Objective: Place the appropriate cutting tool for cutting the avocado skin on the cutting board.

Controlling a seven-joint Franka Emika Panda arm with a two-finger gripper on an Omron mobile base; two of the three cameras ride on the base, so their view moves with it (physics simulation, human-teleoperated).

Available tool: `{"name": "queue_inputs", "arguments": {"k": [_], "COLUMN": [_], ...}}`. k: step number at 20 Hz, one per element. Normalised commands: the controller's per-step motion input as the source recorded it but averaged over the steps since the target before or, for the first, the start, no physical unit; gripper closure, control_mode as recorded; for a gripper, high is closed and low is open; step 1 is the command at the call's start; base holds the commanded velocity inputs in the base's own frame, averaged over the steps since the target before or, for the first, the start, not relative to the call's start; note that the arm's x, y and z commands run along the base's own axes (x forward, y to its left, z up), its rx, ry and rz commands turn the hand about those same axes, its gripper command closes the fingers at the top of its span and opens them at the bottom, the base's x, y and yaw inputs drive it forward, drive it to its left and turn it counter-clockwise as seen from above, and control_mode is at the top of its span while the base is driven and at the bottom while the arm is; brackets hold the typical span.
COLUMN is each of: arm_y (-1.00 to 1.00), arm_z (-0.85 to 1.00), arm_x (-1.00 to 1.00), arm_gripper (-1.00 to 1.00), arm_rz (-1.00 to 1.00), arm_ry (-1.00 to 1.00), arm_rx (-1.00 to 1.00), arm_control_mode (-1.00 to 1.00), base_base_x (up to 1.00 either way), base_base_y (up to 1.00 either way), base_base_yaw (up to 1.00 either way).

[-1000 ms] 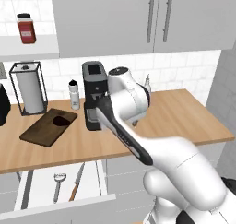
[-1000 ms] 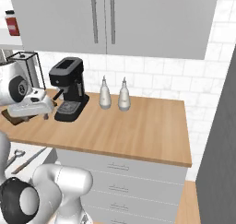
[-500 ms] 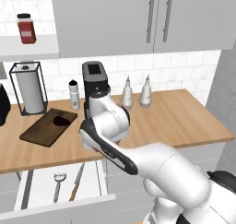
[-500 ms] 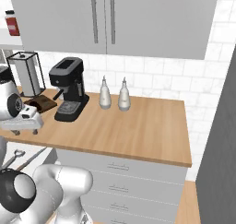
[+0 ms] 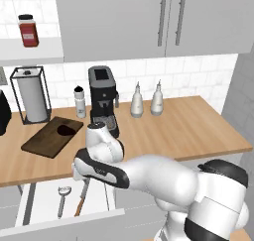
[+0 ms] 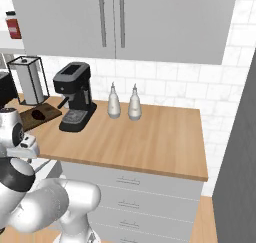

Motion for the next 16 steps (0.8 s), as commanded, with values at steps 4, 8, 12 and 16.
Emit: {"name": "queue_inputs", "arguments": {"k": [4,8,12,16], "arm_y": [0.58,0.49,0.33,0.13], "arm_z": [-0.39,-0.40,-0.53,-0.55], "arm_x": [-0.01,-0.01,-0.03,-0.19], "arm_gripper": [-1.00,-1.00,-1.00,-1.00], "arm_rz": [0.00,0.00,-0.01,-0.02], "arm_ry": [0.17,0.14,0.11,0.02], "arm_rx": [-0.01,0.00,0.00,0.00], "arm_control_mode": [-1.00,-1.00,-1.00,-1.00], "base_base_x": [0.00,0.00,0.00,0.00], "base_base_y": [0.00,0.00,0.00,0.00], "base_base_yaw": [0.00,0.00,0.00,0.00]}}
